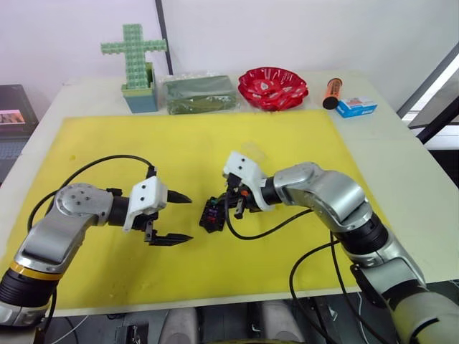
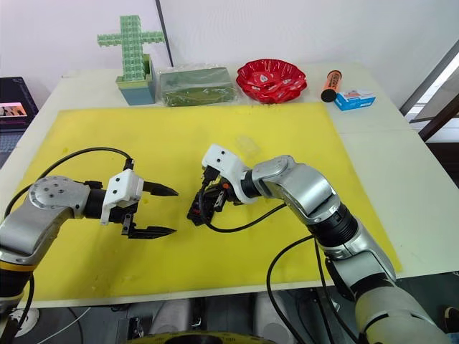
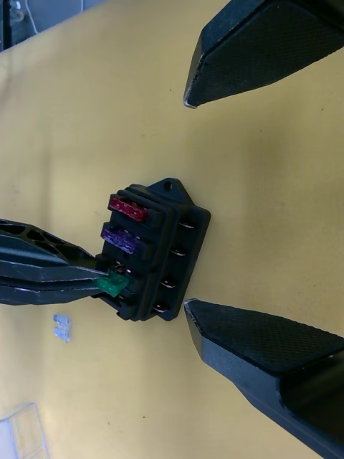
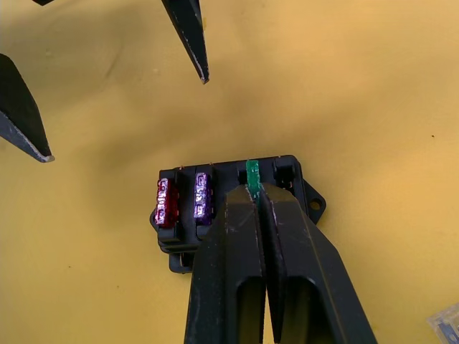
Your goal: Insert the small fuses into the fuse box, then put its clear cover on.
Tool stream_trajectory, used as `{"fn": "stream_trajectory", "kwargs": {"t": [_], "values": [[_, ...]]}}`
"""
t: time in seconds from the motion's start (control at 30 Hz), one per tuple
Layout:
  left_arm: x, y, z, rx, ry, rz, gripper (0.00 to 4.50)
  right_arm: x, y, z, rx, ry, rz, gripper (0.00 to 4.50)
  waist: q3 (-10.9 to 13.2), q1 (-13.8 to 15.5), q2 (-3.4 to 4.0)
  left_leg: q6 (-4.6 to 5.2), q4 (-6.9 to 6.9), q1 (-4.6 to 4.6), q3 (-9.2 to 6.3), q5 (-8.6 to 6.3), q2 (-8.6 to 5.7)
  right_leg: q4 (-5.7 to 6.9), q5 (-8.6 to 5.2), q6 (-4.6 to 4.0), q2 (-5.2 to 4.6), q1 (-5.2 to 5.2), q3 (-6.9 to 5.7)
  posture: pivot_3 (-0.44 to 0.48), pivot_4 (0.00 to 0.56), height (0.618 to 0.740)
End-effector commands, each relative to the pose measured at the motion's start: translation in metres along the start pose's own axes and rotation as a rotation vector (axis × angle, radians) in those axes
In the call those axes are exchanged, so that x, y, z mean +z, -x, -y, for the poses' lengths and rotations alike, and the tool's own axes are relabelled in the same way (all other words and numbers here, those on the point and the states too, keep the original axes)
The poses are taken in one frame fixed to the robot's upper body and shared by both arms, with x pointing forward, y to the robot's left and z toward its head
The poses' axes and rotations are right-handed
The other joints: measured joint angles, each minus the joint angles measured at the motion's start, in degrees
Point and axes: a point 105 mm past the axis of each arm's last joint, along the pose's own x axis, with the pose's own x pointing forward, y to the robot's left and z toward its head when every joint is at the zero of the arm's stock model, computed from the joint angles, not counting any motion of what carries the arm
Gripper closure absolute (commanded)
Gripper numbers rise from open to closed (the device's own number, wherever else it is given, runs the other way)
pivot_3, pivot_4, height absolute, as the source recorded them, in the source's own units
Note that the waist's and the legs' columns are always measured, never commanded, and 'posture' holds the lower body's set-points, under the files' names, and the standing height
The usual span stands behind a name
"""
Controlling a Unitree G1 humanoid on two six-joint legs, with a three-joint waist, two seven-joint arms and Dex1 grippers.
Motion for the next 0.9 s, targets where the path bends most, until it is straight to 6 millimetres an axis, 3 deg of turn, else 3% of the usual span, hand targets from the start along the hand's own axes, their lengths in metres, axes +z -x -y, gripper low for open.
{"fn": "stream_trajectory", "kwargs": {"t": [0.03,0.37,0.9], "values": [[0.008,0.002,0.000,0.007,-0.036,0.015,0.00,0.008,0.000,-0.003,0.018,-0.005,0.020,4.48,0.00,-0.01,0.00,0.00,0.00,0.00,0.00,0.00,0.00,0.00,0.00,0.00,0.00,0.00,0.00,0.000,0.150,0.740],[0.007,0.001,0.000,0.009,-0.037,0.021,0.00,0.020,0.004,-0.001,0.028,-0.041,0.049,4.48,0.00,-0.03,0.01,0.00,-0.02,0.00,0.00,0.00,0.01,0.00,0.00,0.00,0.01,-0.01,0.00,0.000,0.150,0.740],[0.009,0.001,0.000,0.019,-0.038,0.018,0.00,0.000,-0.001,0.003,-0.003,0.030,-0.021,4.48,0.00,-0.01,0.01,0.00,-0.01,0.00,-0.01,0.00,0.01,0.00,0.00,0.00,0.01,-0.01,0.00,0.000,0.150,0.740]]}}
